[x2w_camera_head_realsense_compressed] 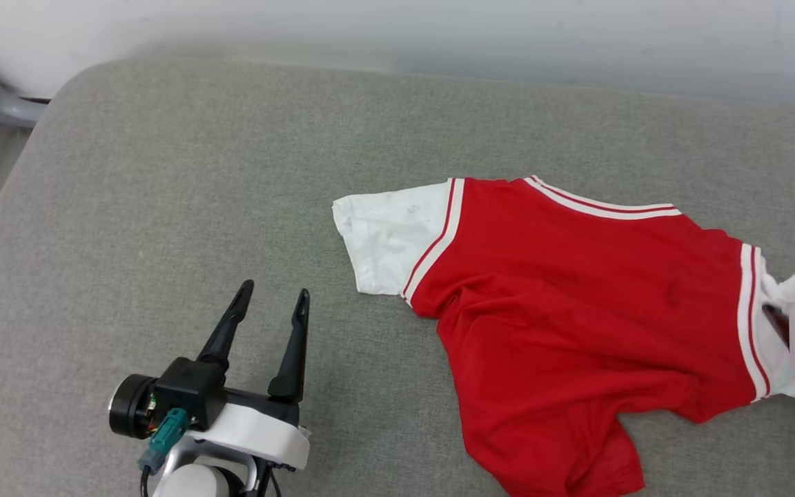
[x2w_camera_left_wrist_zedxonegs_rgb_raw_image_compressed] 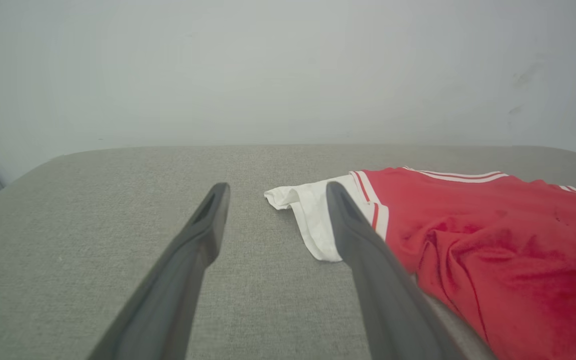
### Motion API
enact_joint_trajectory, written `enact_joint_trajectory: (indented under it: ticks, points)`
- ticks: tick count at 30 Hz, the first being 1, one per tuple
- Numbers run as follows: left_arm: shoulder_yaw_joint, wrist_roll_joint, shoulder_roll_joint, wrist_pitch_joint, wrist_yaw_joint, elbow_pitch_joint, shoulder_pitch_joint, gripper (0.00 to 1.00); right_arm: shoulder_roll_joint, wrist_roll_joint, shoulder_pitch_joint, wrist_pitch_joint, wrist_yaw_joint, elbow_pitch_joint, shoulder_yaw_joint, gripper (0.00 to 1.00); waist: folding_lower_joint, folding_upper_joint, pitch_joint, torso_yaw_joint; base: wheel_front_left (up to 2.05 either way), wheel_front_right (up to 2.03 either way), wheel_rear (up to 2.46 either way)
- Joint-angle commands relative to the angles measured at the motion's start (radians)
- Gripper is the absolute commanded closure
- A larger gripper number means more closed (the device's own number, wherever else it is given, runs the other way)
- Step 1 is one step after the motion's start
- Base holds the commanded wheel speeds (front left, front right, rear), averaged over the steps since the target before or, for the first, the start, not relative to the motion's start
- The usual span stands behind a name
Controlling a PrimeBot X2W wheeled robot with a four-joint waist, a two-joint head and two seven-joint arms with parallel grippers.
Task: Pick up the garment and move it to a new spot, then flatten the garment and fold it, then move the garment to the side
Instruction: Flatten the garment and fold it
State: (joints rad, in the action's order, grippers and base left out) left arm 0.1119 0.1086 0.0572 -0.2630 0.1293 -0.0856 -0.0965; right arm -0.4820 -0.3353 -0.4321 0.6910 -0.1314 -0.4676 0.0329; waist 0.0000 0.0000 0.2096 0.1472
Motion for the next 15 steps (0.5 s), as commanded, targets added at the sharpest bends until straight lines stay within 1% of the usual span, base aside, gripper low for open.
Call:
enact_joint_trajectory:
  ticks: [1,7,12,15]
  points:
    - [-0.007,0.002,0.005,-0.003,0.001,0.001,-0.006,0.00,-0.006,0.002,-0.012,-0.056,0.001,0.034,0.009,0.00,0.0000,0.0000,-0.019,-0.017,0.00,0.00,0.00]
    - [-0.031,0.006,0.012,-0.003,0.001,0.008,0.014,0.00,0.004,-0.027,0.044,-0.314,0.001,0.165,0.015,0.00,0.0000,0.0000,-0.065,-0.065,0.00,0.00,0.00]
    - [-0.049,0.016,0.013,-0.003,0.002,0.024,0.029,0.00,0.075,-0.035,0.130,-0.489,0.001,0.266,-0.033,0.00,0.0000,0.0000,-0.094,-0.094,0.00,0.00,0.00]
    - [-0.057,0.019,0.011,-0.003,0.002,0.035,0.033,0.00,0.146,-0.012,0.198,-0.580,0.001,0.329,-0.076,0.00,0.0000,0.0000,-0.100,-0.104,0.00,0.00,0.00]
